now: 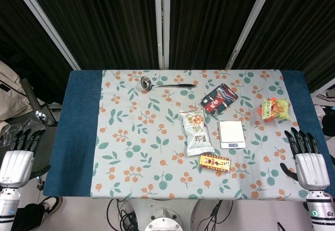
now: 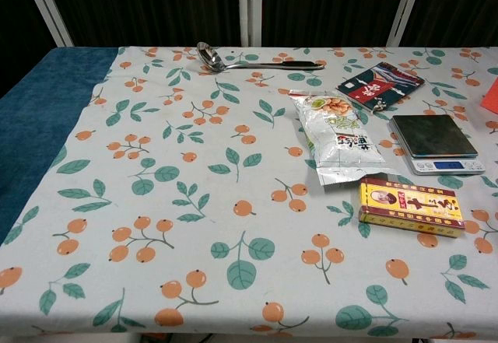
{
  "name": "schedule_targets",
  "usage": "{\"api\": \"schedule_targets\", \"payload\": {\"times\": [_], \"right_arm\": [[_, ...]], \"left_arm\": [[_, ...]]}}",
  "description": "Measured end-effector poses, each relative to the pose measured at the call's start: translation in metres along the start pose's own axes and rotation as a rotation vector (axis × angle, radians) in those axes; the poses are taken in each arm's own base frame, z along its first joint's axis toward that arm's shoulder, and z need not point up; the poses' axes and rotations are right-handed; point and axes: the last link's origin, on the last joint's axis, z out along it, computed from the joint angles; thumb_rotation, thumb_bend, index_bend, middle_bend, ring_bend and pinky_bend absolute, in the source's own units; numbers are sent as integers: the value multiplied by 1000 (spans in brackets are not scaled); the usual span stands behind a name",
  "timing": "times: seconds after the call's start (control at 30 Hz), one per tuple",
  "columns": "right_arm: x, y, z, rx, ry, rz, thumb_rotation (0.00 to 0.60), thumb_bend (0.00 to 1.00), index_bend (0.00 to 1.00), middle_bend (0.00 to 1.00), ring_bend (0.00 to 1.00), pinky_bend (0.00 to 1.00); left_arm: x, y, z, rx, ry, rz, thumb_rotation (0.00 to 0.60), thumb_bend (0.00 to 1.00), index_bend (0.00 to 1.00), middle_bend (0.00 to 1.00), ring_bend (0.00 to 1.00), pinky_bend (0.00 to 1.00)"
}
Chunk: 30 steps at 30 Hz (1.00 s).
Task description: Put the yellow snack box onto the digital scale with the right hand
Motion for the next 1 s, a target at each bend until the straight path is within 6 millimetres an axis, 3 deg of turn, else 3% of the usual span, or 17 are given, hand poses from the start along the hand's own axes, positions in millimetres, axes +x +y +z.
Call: {"api": "schedule_targets", "payload": {"times": [0.4,0.6,1.0], "right_arm": [[-5,-8,-2,30,-39,-1,600,96,0,0,0,0],[-20,-20,-2,64,-95,-10,600,69,0,0,0,0],[-71,-81,14,172,-215,-37,600,65,0,0,0,0]], "left_arm": [[-2,0,0,1,-10,-8,600,52,74,103,0,0],[-6,1,3,0,-23,-9,600,51,74,103,0,0],[-9,-5,-2,29,-50,-18,600,52,74,103,0,0]]}}
